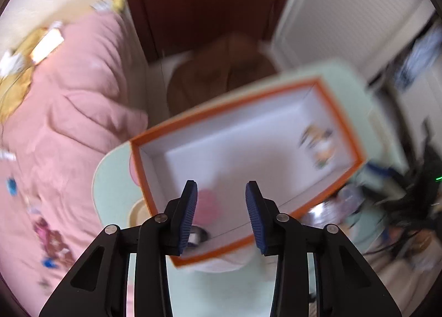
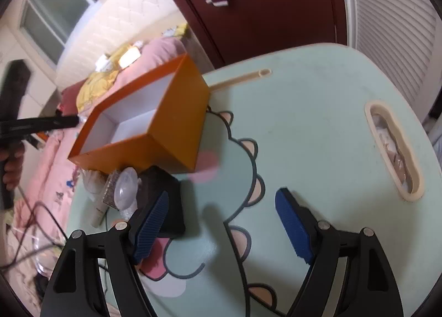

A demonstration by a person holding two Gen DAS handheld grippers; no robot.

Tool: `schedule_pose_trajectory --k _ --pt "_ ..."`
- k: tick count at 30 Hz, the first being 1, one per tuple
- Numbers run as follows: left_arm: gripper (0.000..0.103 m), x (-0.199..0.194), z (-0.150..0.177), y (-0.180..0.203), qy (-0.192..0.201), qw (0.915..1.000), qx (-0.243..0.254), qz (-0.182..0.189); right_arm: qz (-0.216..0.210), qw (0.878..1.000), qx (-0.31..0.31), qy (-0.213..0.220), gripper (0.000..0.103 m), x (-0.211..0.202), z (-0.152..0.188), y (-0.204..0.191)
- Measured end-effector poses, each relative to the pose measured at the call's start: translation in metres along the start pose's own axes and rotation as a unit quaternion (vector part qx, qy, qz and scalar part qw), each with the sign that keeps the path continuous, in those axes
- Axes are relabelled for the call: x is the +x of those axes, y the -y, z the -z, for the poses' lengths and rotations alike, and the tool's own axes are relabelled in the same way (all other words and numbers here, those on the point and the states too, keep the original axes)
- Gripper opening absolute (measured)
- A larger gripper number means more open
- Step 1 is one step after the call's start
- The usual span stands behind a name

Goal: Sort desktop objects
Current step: 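Grasp the pink heart-shaped item in the box with the left tool and lift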

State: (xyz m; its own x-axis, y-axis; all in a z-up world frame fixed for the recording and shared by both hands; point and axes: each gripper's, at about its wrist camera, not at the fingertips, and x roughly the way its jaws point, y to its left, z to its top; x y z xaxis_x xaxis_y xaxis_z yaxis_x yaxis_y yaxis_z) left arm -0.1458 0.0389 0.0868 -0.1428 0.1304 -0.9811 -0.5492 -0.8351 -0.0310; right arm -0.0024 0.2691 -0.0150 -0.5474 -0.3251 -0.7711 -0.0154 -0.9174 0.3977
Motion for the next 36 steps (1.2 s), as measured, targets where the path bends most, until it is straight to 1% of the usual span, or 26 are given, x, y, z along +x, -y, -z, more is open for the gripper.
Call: schedule_pose_trajectory --k 3,6,8,10,12,14,15,16,18,20,21,22,23,26,29,31,33,35,36 --pt "0.038 0.030 -0.009 0.001 -0.074 0.9968 0.010 -0.028 -0.011 1.000 0.001 -0.007 0.078 0.000 0.001 0.003" --pt "0.038 0.050 -0.009 0.007 -0.128 0.9909 0.014 -0.038 -0.022 1.000 0.009 -0.010 0.077 -0.003 0.004 0.006" --pt "0.036 0.057 -0.008 0.013 -0.142 0.9887 0.023 -0.043 -0.025 1.000 0.003 -0.010 0.074 -0.006 0.005 0.006" --pt "0.034 0.061 -0.008 0.018 -0.145 0.9876 0.026 -0.056 -0.024 1.000 -0.005 -0.012 0.072 -0.009 0.005 0.004" --pt "0.031 0.064 -0.006 0.023 -0.143 0.9866 0.035 -0.071 -0.025 1.000 -0.012 -0.016 0.063 -0.010 0.005 0.002" --pt "0.029 0.064 -0.003 0.028 -0.141 0.9859 0.044 -0.080 -0.024 0.999 -0.015 -0.021 0.049 -0.012 0.005 0.002" --pt "0.029 0.062 -0.002 0.029 -0.139 0.9863 0.047 -0.076 -0.023 0.999 -0.016 -0.023 0.045 -0.013 0.005 0.003" --pt "0.028 0.061 0.000 0.029 -0.137 0.9869 0.048 -0.070 -0.020 0.999 -0.017 -0.024 0.037 -0.013 0.005 0.002" --pt "0.026 0.054 0.002 0.025 -0.128 0.9904 0.032 -0.043 -0.015 0.999 -0.020 -0.026 0.035 -0.012 0.006 0.002" --pt "0.025 0.043 0.001 0.019 -0.105 0.9942 0.013 -0.016 -0.017 0.999 -0.019 -0.021 0.035 -0.015 0.006 0.001" --pt "0.020 0.033 0.002 0.016 -0.089 0.9960 0.006 -0.010 -0.018 0.999 -0.019 -0.019 0.035 -0.017 0.005 0.001" --pt "0.004 0.021 0.004 0.015 -0.071 0.9975 0.002 -0.007 -0.019 0.999 -0.019 -0.017 0.035 -0.018 0.004 0.001" --pt "0.001 0.010 0.004 0.014 -0.054 0.9985 -0.001 -0.003 -0.021 0.999 -0.020 -0.016 0.035 -0.020 0.003 0.000" --pt "0.001 -0.026 0.011 0.016 -0.005 0.9999 -0.003 0.013 -0.026 0.999 -0.020 -0.013 0.035 -0.023 -0.002 -0.002" --pt "0.001 -0.048 0.023 0.026 0.030 0.9992 0.007 0.025 -0.031 0.999 -0.019 -0.011 0.035 -0.023 -0.007 -0.004" --pt "0.001 -0.053 0.027 0.029 0.041 0.9987 0.012 0.026 -0.036 0.999 -0.017 -0.014 0.035 -0.021 -0.009 -0.007" --pt "0.001 -0.051 0.031 0.029 0.041 0.9987 0.017 0.024 -0.040 0.999 -0.018 -0.017 0.035 -0.019 -0.010 -0.010" --pt "0.012 -0.037 0.028 0.023 0.036 0.9992 0.018 0.007 -0.044 0.999 -0.020 -0.020 0.035 -0.017 -0.010 -0.013" --pt "0.026 -0.032 0.025 0.021 0.032 0.9993 0.019 -0.010 -0.046 0.999 -0.020 -0.021 0.035 -0.016 -0.010 -0.014"
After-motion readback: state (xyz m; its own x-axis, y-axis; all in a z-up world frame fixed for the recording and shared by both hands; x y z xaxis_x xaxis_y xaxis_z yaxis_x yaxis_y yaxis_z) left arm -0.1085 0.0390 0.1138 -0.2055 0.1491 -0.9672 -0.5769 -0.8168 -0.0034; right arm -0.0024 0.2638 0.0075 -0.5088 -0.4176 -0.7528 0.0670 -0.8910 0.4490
